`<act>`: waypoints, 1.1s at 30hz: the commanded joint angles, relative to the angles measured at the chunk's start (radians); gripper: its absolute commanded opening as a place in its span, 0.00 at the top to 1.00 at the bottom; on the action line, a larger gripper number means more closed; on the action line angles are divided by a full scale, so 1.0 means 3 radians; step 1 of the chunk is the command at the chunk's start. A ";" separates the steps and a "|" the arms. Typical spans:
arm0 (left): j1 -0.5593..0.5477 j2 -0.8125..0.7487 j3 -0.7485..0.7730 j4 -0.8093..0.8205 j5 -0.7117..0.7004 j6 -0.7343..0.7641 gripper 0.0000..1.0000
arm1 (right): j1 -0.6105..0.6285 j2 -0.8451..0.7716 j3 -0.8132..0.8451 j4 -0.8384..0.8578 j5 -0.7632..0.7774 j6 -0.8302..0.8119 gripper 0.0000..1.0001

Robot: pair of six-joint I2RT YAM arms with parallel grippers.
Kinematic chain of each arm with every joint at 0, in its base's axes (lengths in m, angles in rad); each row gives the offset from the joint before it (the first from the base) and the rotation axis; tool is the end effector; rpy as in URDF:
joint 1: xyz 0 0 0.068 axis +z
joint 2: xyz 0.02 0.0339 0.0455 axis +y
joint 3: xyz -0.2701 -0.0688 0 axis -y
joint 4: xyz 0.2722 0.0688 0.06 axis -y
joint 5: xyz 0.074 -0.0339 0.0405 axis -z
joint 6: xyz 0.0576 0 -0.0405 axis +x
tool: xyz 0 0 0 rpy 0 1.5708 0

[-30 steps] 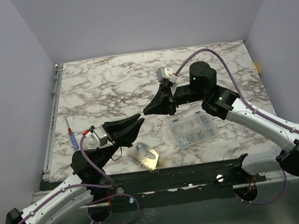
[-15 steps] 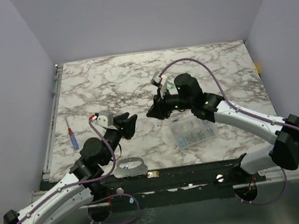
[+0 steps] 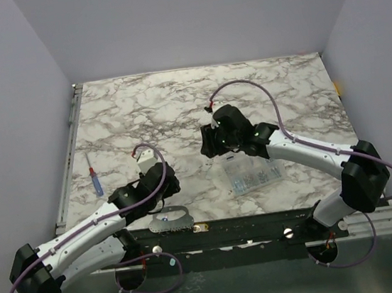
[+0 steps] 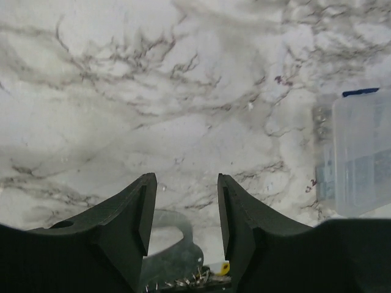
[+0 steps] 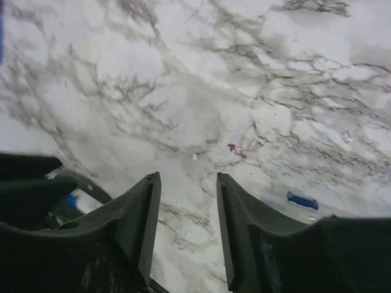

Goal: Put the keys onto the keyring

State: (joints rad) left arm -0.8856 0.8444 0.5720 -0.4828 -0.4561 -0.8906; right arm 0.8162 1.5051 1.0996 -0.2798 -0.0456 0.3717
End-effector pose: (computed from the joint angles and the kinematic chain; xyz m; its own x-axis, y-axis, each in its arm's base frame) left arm 0.1528 -0.1469 0.2138 -0.6555 -0.3010 -0.6927 -0.0277 0.9261 -0.3762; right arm 0.2570 0.2771 0.2475 -0.6770 -0.1904 -0.7109 -0.5432 0.7811 0.3081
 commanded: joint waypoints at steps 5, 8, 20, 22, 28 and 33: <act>-0.0045 -0.0164 -0.0203 -0.0630 0.0246 -0.1088 0.52 | -0.0094 0.0476 0.0652 -0.0814 0.0782 0.0610 0.99; -0.0043 -0.0307 -0.0275 -0.0630 0.0180 -0.1179 0.54 | -0.0120 0.0445 0.0622 -0.0803 0.0813 0.0708 0.99; -0.0045 -0.0308 -0.0395 -0.0595 0.0127 -0.1583 0.61 | -0.0333 0.1682 0.2416 -0.3341 0.1615 0.2012 0.99; -0.0049 -0.0247 -0.0396 -0.0595 0.0155 -0.1581 0.61 | -0.0335 0.1688 0.2378 -0.3291 0.1552 0.1993 0.99; -0.0046 -0.0136 -0.0410 -0.0604 0.0204 -0.1587 0.61 | -0.0341 0.1587 0.2242 -0.3060 0.1449 0.1852 0.99; -0.0055 -0.0048 -0.0398 -0.0651 0.0180 -0.1557 0.61 | -0.0340 0.1419 0.2030 -0.2759 0.1321 0.1629 0.99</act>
State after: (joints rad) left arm -0.8944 0.8116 0.4591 -0.6540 -0.4042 -1.3502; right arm 0.7116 1.9949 1.7592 -1.1576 0.3687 0.9020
